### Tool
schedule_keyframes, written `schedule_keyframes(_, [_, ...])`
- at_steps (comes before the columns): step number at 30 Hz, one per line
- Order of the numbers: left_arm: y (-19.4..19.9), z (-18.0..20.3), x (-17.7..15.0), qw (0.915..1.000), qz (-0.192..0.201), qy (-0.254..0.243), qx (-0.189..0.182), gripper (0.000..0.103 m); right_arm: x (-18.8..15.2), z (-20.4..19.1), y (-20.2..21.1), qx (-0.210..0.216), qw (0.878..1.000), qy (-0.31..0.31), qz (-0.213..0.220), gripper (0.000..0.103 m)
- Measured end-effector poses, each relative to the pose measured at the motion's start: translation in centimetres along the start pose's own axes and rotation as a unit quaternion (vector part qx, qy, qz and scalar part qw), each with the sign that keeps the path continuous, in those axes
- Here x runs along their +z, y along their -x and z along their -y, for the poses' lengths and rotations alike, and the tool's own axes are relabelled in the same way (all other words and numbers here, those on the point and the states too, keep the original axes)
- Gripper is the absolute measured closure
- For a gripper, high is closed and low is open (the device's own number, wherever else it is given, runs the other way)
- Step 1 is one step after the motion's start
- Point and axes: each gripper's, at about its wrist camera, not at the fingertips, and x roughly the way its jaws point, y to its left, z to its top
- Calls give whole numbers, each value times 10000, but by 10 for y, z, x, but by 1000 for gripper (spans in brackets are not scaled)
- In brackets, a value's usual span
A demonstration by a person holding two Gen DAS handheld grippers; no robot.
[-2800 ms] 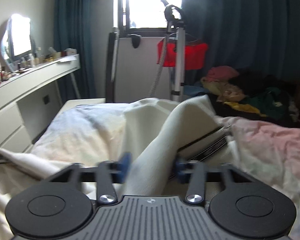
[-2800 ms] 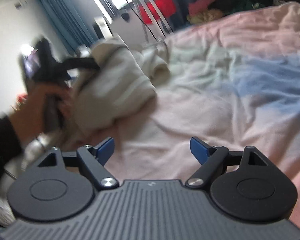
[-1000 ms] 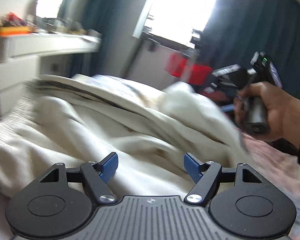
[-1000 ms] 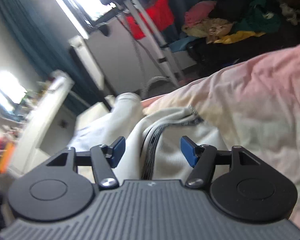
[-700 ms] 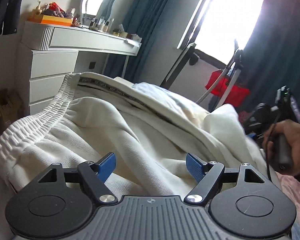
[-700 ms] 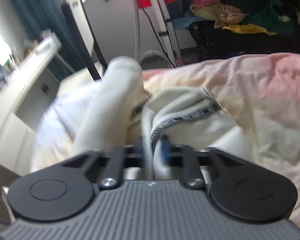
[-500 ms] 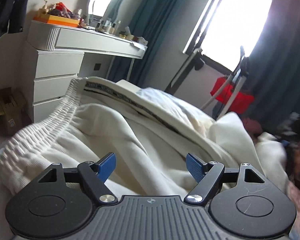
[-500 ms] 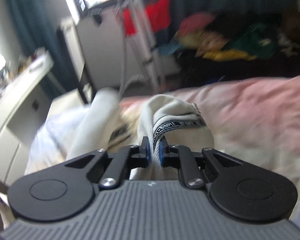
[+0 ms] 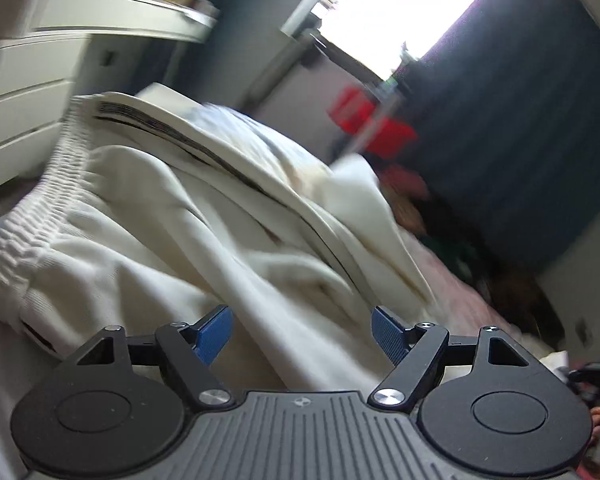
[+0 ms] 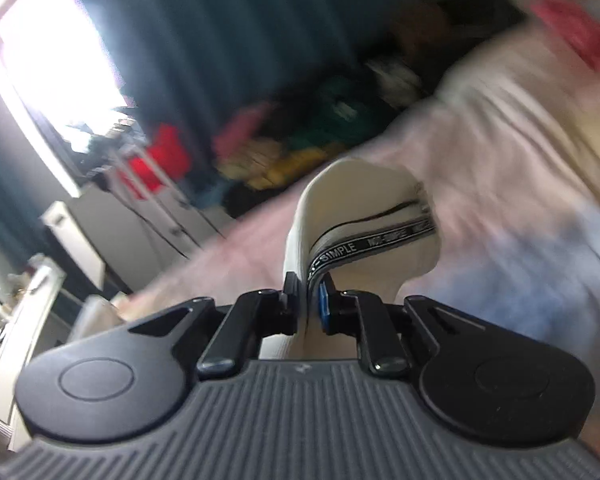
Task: Fold clothes
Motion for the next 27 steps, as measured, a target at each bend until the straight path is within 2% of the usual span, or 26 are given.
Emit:
schedule_keyframes(4, [7, 0, -3, 9998, -115, 20, 129, 22, -45, 87, 3, -38, 9957, -768, -512, 87])
schedule_keyframes(6, [8, -2, -3, 9994, -216, 10, 254, 22, -54, 109, 3, 220, 9853, -1541, -699, 85])
schedule_keyframes(7, [8, -3, -3, 9991, -288, 16, 318, 22, -55, 118, 5, 405, 9775, -1942, -712, 77])
schedule_keyframes(8, [7, -6, -3, 9984, -409, 60, 377, 21, -55, 121, 8, 537, 9719, -2196, -648, 58])
schedule_keyframes(10, [8, -19, -4, 9973, -554, 235, 422, 20, -52, 121, 9, 664, 9678, -2352, -600, 30])
schedule_keyframes(12, [10, -39, -6, 9948, -692, 558, 504, 19, -49, 121, 11, 805, 9661, -2392, -550, 29])
schedule_keyframes(15, [12, -76, -6, 9861, -894, 1267, 600, 19, -52, 126, 9, 858, 9592, -2650, -482, 29])
schedule_keyframes(19, [11, -121, -7, 9657, -761, 2415, 575, 19, -54, 159, 2, 812, 9350, -3436, -339, 32])
schedule_keyframes(21, [7, -137, -9, 9543, -656, 2879, 460, 21, -58, 175, -8, 895, 9207, -3788, -278, 43])
schedule_keyframes(23, [2, -148, -10, 9442, -618, 3208, 425, 23, -60, 190, -17, 912, 9073, -4099, -234, 65])
schedule_keyframes(25, [1, -156, -11, 9360, -543, 3462, 335, 23, -60, 197, -24, 820, 9065, -4141, -89, 75])
schedule_keyframes(26, [0, -159, -11, 9319, -498, 3581, 288, 23, -57, 198, -28, 765, 9119, -4033, -41, 82])
schedule_keyframes(27, [1, -163, -12, 9284, -433, 3682, 236, 23, -54, 197, -31, 708, 9184, -3892, -12, 85])
